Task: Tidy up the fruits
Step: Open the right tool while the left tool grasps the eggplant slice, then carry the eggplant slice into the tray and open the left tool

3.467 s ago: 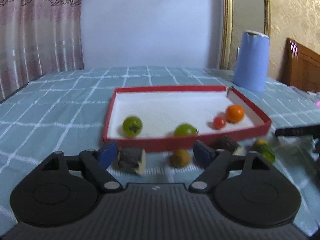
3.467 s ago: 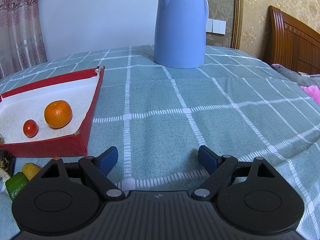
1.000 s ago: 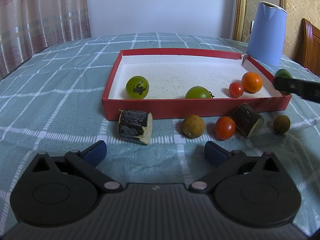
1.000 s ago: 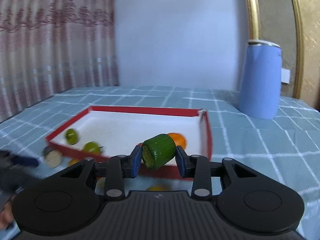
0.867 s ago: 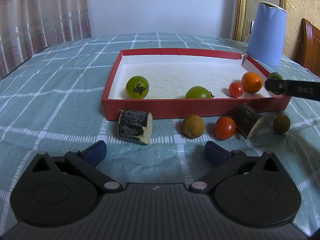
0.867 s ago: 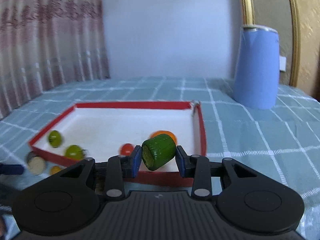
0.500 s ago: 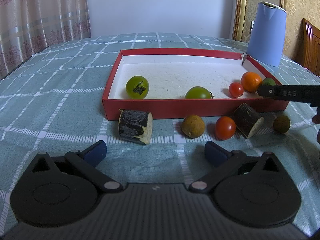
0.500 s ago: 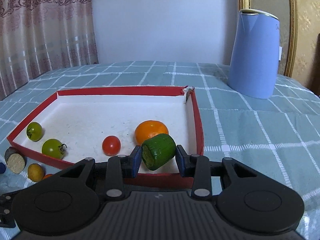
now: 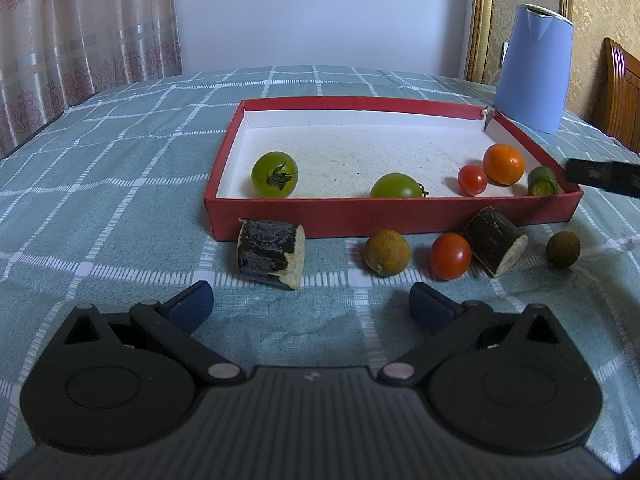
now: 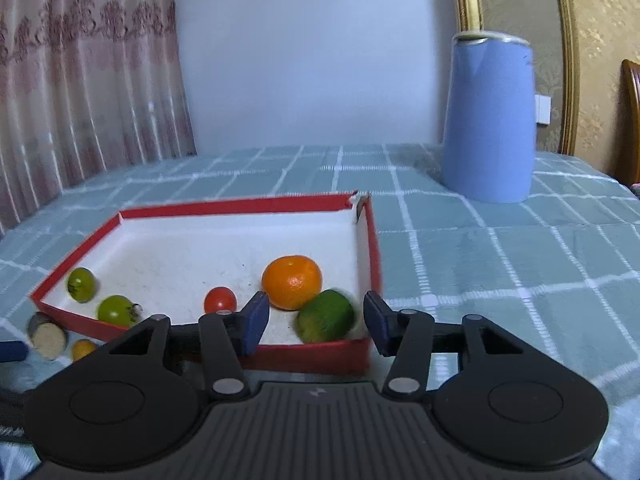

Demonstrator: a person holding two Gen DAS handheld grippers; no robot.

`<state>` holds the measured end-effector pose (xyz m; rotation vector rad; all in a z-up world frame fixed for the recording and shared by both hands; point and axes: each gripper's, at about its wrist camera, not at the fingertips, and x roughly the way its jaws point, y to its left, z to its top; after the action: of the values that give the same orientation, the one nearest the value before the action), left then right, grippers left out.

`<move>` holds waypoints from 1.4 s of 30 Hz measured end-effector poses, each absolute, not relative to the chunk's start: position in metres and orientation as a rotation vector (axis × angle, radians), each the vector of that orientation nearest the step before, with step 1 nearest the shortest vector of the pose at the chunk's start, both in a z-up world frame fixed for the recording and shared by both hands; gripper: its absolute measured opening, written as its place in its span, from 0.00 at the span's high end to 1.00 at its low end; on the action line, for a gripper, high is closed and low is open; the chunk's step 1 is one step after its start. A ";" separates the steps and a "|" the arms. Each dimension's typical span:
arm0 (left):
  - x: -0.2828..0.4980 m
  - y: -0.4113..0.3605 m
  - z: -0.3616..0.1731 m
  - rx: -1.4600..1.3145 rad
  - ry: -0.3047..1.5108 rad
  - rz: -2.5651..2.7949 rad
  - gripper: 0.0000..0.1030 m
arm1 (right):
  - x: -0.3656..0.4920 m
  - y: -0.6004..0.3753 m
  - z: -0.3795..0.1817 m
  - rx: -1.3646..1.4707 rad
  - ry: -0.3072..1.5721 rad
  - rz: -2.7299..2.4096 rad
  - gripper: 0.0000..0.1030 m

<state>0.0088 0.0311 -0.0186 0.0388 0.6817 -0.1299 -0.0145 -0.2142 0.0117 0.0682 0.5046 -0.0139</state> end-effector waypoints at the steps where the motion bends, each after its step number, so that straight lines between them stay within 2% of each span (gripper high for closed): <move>1: 0.009 0.031 -0.019 0.039 0.682 -0.130 0.00 | -0.021 -0.219 0.012 0.067 0.489 -0.037 0.35; 2: 0.009 0.031 -0.019 0.039 0.682 -0.130 0.00 | -0.029 -0.226 0.012 0.066 0.477 -0.078 0.33; 7: 0.009 0.031 -0.019 0.038 0.682 -0.130 0.00 | -0.029 -0.258 -0.003 0.007 0.536 -0.279 0.33; 12: 0.009 0.032 -0.018 0.036 0.682 -0.131 0.00 | -0.011 -0.282 -0.017 0.105 0.651 -0.276 0.33; 15: 0.012 0.031 -0.017 0.045 0.682 -0.086 0.00 | -0.008 -0.280 -0.018 0.087 0.663 -0.262 0.26; 23: 0.019 0.041 -0.013 0.017 0.669 -0.056 0.01 | -0.009 -0.281 -0.021 0.101 0.663 -0.246 0.22; 24: 0.019 0.041 -0.012 0.020 0.660 -0.049 0.04 | -0.010 -0.281 -0.020 0.100 0.663 -0.245 0.21; 25: 0.018 0.041 -0.012 0.027 0.649 -0.044 0.13 | -0.010 -0.281 -0.021 0.100 0.664 -0.244 0.21; 26: 0.018 0.040 -0.012 0.037 0.645 -0.048 0.18 | -0.010 -0.281 -0.021 0.100 0.664 -0.244 0.21; 30: 0.019 0.043 -0.013 0.024 0.652 -0.060 0.19 | -0.009 -0.281 -0.021 0.099 0.664 -0.243 0.20; 32: 0.017 0.044 -0.012 0.015 0.643 -0.070 0.33 | -0.009 -0.280 -0.021 0.099 0.664 -0.243 0.20; 37: 0.013 0.042 -0.012 0.027 0.624 -0.096 0.58 | -0.009 -0.281 -0.021 0.099 0.664 -0.242 0.20; 39: 0.013 0.041 -0.012 0.033 0.622 -0.108 0.65 | -0.009 -0.281 -0.021 0.099 0.664 -0.242 0.20; 40: 0.012 0.040 -0.012 0.033 0.618 -0.109 0.73 | -0.009 -0.281 -0.021 0.099 0.664 -0.242 0.20; 42: 0.012 0.041 -0.012 0.028 0.617 -0.112 0.75 | -0.009 -0.281 -0.021 0.100 0.664 -0.242 0.20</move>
<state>0.0121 0.0412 -0.0123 0.0277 0.6168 -0.1118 -0.0093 -0.2808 -0.0209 0.0997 0.6639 -0.2418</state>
